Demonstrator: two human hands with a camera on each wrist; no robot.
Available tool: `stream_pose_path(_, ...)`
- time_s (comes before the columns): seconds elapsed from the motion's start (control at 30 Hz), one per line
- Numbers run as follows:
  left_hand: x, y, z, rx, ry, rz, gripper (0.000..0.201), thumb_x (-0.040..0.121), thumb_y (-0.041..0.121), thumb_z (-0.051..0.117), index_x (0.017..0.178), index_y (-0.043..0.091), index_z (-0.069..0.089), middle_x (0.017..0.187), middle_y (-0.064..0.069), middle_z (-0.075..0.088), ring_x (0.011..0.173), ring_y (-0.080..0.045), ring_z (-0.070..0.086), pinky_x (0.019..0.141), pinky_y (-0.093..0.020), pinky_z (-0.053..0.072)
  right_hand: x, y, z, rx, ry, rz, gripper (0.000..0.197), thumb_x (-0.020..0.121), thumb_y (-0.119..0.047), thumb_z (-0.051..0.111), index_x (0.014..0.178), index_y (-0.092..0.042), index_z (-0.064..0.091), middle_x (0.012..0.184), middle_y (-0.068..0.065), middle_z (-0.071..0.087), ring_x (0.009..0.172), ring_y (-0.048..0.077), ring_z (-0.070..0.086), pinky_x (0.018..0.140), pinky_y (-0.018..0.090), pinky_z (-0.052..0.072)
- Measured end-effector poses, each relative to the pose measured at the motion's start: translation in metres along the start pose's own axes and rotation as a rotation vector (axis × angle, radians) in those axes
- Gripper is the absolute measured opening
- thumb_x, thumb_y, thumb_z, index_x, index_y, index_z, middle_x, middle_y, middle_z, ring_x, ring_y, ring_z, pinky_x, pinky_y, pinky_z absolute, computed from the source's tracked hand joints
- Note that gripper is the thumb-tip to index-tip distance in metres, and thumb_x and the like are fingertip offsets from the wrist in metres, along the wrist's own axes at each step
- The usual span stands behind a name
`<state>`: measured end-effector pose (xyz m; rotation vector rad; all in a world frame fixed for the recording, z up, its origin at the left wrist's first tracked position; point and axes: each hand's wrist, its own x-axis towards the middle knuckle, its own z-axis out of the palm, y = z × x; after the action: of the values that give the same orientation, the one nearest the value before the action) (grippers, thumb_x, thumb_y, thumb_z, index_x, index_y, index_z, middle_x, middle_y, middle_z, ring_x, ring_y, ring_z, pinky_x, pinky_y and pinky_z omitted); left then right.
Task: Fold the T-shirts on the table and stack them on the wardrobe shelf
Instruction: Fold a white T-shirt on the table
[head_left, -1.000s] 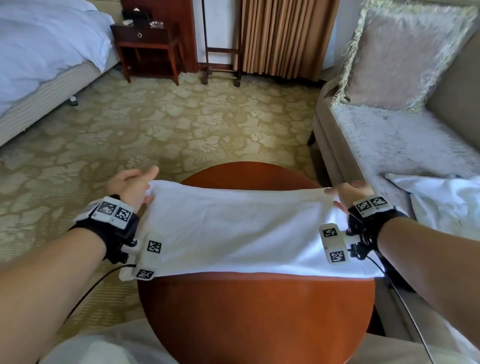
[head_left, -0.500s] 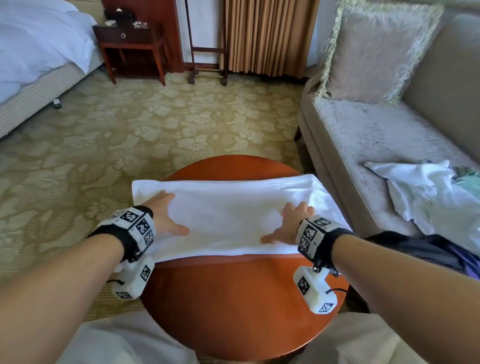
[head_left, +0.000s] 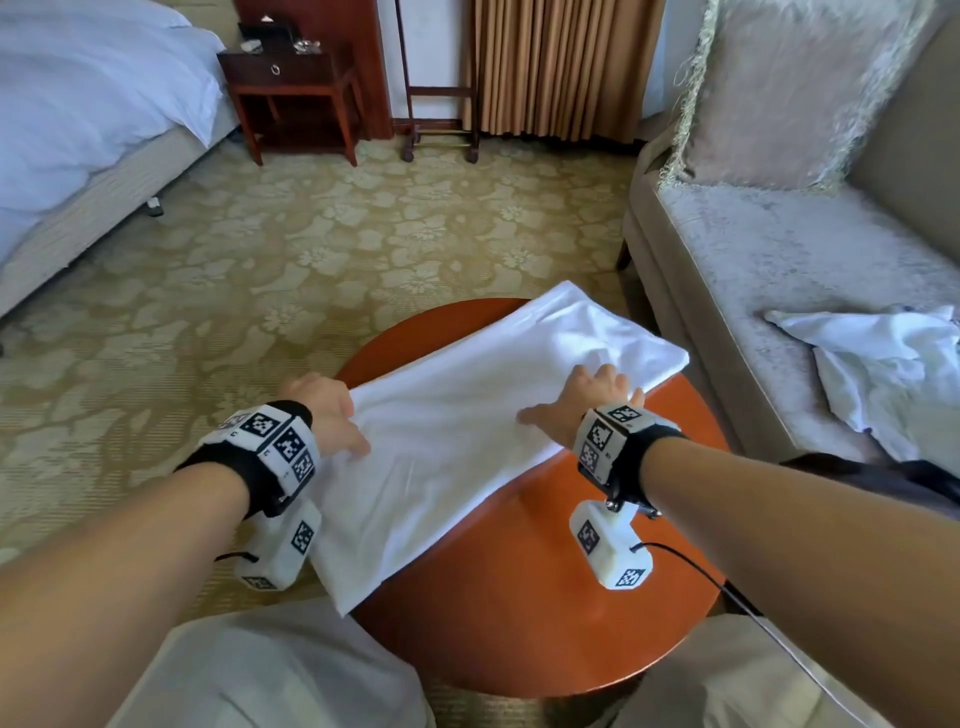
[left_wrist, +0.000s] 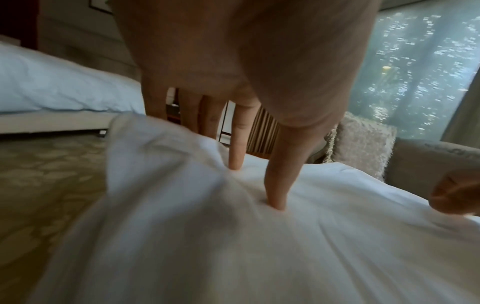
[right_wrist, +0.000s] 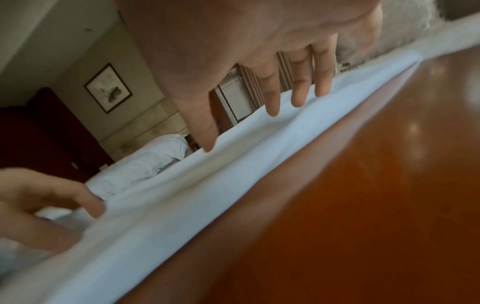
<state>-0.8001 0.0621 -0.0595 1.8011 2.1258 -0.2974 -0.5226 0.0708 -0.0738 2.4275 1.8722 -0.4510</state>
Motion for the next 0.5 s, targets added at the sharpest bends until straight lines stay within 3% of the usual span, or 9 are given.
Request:
stream_pose_path(0.07, -0.006, -0.002, 0.004, -0.035, -0.060, -0.007, 0.050, 0.069, 0.043, 0.084, 0.108, 0.020, 0.064, 0.115, 0.000, 0.045, 0.096, -0.018, 0.046, 0.076, -0.027, 0.041, -0.012, -0.004, 0.010, 0.033, -0.109, -0.018, 0.106, 0.056, -0.084, 0.059, 0.138, -0.020, 0.038, 0.142, 0.009, 0.034, 0.135, 0.033, 0.029, 0.112, 0.057, 0.020)
stream_pose_path(0.17, -0.017, -0.004, 0.009, -0.021, -0.070, 0.022, 0.055, 0.064, 0.048, 0.087, 0.104, 0.018, 0.065, 0.111, 0.000, 0.048, 0.095, -0.016, 0.047, 0.076, -0.027, 0.041, -0.021, -0.001, 0.025, -0.074, -0.127, -0.096, 0.111, 0.047, -0.085, 0.063, 0.136, -0.023, 0.040, 0.141, 0.007, 0.033, 0.139, 0.031, 0.022, 0.114, 0.060, 0.007)
stream_pose_path(0.27, -0.031, -0.004, 0.017, -0.010, -0.139, 0.030, 0.059, 0.056, 0.062, 0.085, 0.082, 0.012, 0.065, 0.082, -0.001, 0.059, 0.073, -0.018, 0.055, 0.062, -0.026, 0.044, -0.019, 0.012, 0.027, -0.157, -0.071, -0.117, 0.112, 0.050, -0.083, 0.065, 0.140, -0.024, 0.036, 0.151, 0.009, 0.020, 0.145, 0.031, 0.006, 0.113, 0.062, -0.005)
stream_pose_path(0.33, -0.040, -0.001, 0.028, 0.007, -0.158, 0.048, 0.067, 0.052, 0.072, 0.079, 0.071, 0.015, 0.052, 0.065, -0.001, 0.047, 0.058, -0.019, 0.045, 0.053, -0.026, 0.036, -0.019, 0.022, 0.020, -0.214, -0.024, -0.089, 0.114, 0.058, -0.080, 0.064, 0.147, -0.022, 0.025, 0.158, 0.011, 0.005, 0.147, 0.033, -0.005, 0.112, 0.059, -0.011)
stream_pose_path(0.4, -0.053, 0.005, 0.040, -0.005, -0.146, 0.076, 0.068, 0.053, 0.075, 0.077, 0.069, 0.016, 0.046, 0.062, 0.001, 0.042, 0.055, -0.017, 0.041, 0.052, -0.026, 0.032, -0.021, 0.031, 0.014, -0.212, 0.035, -0.040, 0.106, 0.065, -0.072, 0.066, 0.147, -0.020, 0.024, 0.156, 0.012, 0.010, 0.146, 0.032, 0.002, 0.115, 0.056, -0.007)
stream_pose_path(0.5, -0.075, 0.020, 0.053, -0.074, -0.154, 0.099, 0.066, 0.059, 0.069, 0.078, 0.081, 0.017, 0.046, 0.073, 0.002, 0.045, 0.062, -0.014, 0.041, 0.054, -0.026, 0.032, -0.034, 0.042, 0.015, -0.084, 0.031, 0.089, 0.084, 0.074, -0.056, 0.069, 0.139, -0.018, 0.032, 0.142, 0.009, 0.031, 0.137, 0.030, 0.027, 0.115, 0.049, 0.017)
